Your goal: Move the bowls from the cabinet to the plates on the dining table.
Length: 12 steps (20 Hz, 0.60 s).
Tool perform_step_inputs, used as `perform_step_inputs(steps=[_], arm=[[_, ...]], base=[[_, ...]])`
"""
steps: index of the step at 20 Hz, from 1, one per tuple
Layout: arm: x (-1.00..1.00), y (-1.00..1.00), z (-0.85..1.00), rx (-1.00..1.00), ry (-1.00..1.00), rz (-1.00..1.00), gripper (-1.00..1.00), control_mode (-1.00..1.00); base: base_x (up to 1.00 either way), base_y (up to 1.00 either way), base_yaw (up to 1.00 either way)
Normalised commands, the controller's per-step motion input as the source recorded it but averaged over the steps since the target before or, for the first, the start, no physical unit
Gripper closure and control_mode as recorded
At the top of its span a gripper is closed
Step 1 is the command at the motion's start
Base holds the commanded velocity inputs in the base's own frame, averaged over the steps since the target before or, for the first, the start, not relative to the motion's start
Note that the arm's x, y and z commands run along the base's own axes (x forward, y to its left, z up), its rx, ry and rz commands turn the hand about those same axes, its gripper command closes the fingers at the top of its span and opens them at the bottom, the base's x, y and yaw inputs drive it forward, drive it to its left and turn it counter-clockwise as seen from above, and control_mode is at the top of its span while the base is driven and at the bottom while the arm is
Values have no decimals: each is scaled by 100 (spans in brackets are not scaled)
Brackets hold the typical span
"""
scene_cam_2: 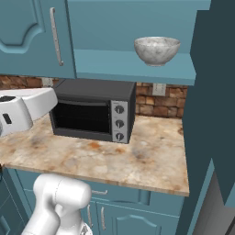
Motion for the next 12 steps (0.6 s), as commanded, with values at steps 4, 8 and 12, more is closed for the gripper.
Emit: perform_step_inputs(steps=[4, 8, 12], arm=[[-1, 32, 1, 3, -1, 10, -100, -100], [0, 23, 0, 8, -3, 13, -100, -100], [0, 16, 0, 11, -7, 15, -100, -100]], base=[[0, 0, 0], [0, 0, 0], [0, 0, 0]])
